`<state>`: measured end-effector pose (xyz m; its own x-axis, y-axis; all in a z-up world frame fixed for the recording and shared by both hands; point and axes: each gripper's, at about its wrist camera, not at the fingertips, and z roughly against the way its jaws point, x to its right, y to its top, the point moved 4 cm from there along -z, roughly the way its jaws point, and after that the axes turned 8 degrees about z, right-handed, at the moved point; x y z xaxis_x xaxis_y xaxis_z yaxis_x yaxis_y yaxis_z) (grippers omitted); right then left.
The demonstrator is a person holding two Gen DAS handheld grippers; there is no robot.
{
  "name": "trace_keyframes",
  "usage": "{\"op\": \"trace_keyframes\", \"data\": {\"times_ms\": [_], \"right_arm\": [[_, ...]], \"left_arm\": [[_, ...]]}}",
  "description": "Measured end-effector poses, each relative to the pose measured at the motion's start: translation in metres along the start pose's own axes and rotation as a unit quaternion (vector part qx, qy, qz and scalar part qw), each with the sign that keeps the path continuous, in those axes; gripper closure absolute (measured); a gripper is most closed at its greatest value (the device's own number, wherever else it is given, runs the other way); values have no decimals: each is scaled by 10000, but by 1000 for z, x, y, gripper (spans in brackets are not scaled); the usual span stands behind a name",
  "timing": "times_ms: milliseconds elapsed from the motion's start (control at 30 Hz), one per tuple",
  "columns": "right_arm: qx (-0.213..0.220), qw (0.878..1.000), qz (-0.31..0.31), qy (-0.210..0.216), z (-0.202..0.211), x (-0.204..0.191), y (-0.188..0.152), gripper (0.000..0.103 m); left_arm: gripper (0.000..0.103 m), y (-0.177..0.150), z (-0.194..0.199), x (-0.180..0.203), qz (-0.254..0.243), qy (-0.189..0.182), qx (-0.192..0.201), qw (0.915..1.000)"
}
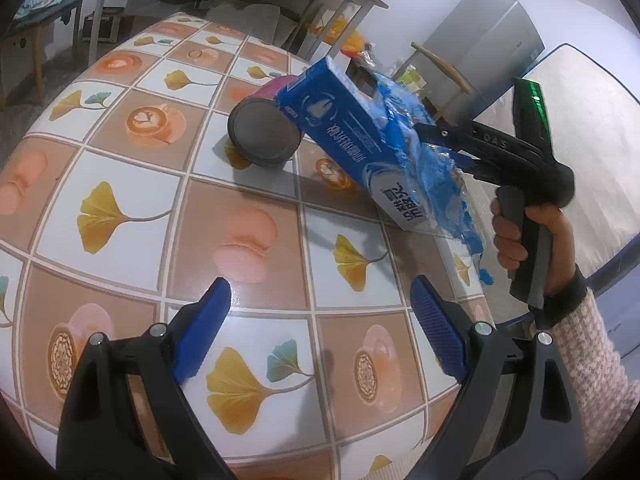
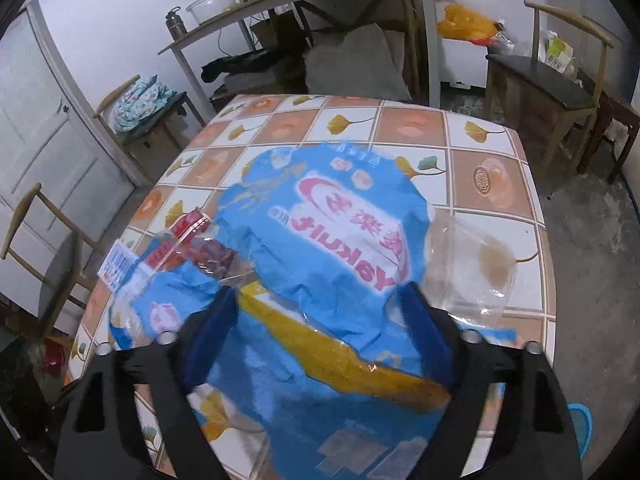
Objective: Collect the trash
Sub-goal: 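Return to the table and grasp the blue plastic wrapper with the right tool, then grasp the blue toothpaste box with the left tool while the right tool holds the wrapper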
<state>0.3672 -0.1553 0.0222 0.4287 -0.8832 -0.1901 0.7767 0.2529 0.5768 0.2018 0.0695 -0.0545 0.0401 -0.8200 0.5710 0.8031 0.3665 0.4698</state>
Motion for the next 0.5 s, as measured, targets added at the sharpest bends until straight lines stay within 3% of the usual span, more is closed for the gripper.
{"op": "trace_keyframes", "data": {"times_ms": [167, 267, 367, 500], "right_arm": [[117, 9996, 151, -194, 12, -7, -4, 68], [270, 9986, 231, -396, 25, -12, -4, 81], [493, 9970, 274, -529, 42, -14, -3, 93], [879, 9944, 217, -551, 76, -14, -3, 97]], "left_arm": [[16, -1, -2, 1, 22, -36, -36, 10000], [16, -1, 1, 1, -8, -39, -10, 10000], [16, -1, 4, 2, -21, -30, 26, 10000], [16, -1, 7, 5, -32, -24, 54, 10000]]}}
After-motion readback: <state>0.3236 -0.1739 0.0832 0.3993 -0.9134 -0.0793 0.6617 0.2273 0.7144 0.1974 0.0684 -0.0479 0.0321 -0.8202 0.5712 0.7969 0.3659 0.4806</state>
